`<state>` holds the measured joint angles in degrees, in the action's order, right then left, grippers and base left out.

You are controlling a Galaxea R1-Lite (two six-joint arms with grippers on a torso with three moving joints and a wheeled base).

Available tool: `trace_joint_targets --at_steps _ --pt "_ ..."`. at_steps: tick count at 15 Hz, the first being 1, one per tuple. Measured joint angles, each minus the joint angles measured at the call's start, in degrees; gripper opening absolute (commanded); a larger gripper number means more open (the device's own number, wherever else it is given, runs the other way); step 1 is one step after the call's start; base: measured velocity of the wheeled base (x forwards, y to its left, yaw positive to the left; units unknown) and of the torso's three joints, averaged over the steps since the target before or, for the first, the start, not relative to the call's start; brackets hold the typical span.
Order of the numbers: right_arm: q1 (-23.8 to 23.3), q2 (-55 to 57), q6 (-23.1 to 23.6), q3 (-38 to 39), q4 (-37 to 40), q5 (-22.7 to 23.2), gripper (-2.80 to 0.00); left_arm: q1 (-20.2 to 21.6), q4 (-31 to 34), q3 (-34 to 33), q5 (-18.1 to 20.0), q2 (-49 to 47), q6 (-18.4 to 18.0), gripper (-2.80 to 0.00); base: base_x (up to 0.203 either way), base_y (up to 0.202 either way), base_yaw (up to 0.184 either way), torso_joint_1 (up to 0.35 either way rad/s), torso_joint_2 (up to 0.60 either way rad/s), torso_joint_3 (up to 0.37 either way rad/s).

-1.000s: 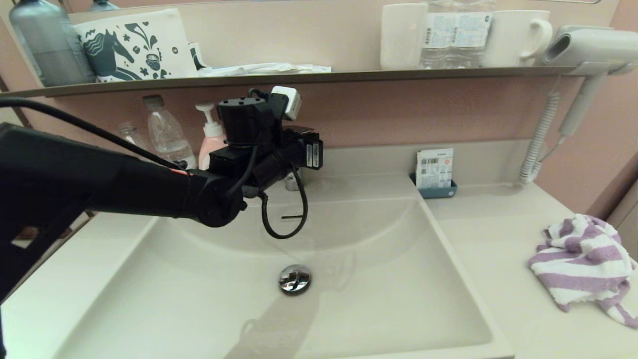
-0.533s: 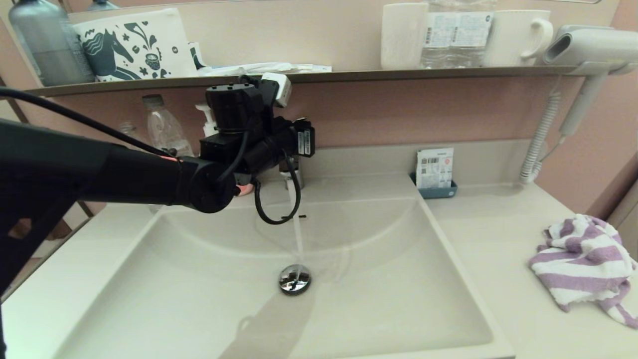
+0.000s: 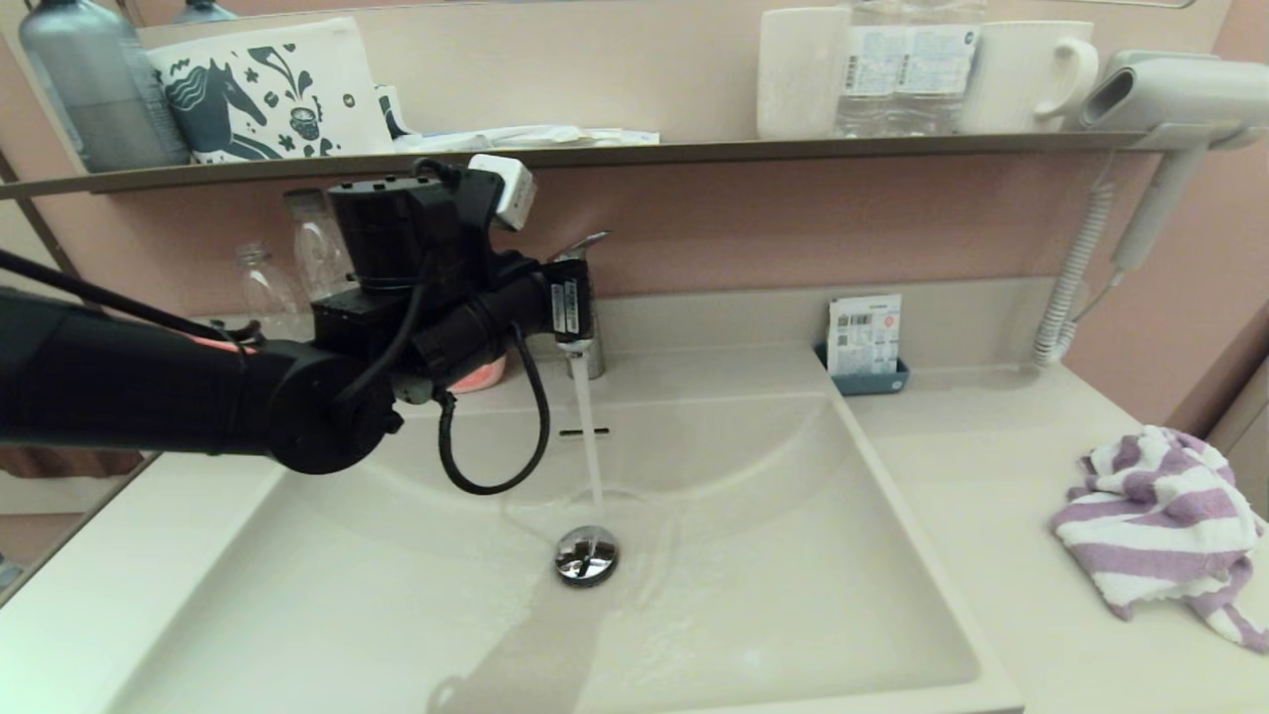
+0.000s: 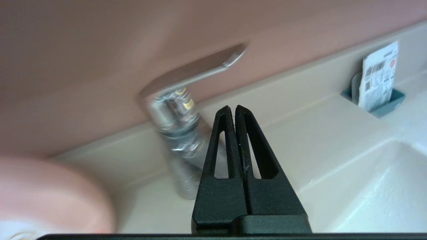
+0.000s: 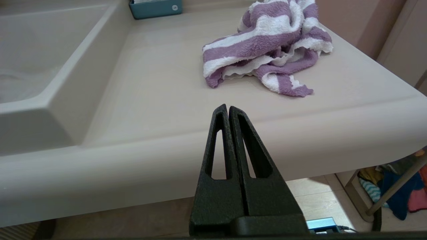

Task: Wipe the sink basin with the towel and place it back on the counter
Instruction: Turn off the faucet

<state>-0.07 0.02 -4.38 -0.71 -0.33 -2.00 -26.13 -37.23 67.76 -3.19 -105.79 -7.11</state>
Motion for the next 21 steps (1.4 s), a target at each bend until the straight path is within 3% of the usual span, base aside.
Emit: trace_joint_targets --at_steps 2,5,8,14,21 --pt "0.02 0.00 0.00 0.00 0.02 0.00 -2.80 0.44 0.72 -2.55 1.92 1.23 0.79 -2.80 0.000 0.000 0.000 0.000 0.00 0.000" --pt "0.00 0.00 0.00 0.00 0.02 -0.01 -2.80 -2.61 -1.43 -4.66 -0.74 2.92 1.80 -2.80 0.000 0.000 0.000 0.000 0.00 0.000" --pt "-0.02 0.00 0.00 0.00 0.00 0.00 -2.80 0.02 2.55 -1.89 -0.72 4.22 1.40 -2.80 0.000 0.000 0.000 0.000 0.00 0.000" --pt "0.02 0.00 0.00 0.00 0.02 -0.01 -2.80 1.47 2.93 -0.12 -0.61 3.78 1.35 -2.80 0.000 0.000 0.000 0.000 0.00 0.000" --pt "0.02 0.00 0.02 0.00 0.02 -0.01 -2.80 1.72 3.25 10.36 -0.53 -2.38 0.78 -2.80 0.000 0.000 0.000 0.000 0.00 0.000"
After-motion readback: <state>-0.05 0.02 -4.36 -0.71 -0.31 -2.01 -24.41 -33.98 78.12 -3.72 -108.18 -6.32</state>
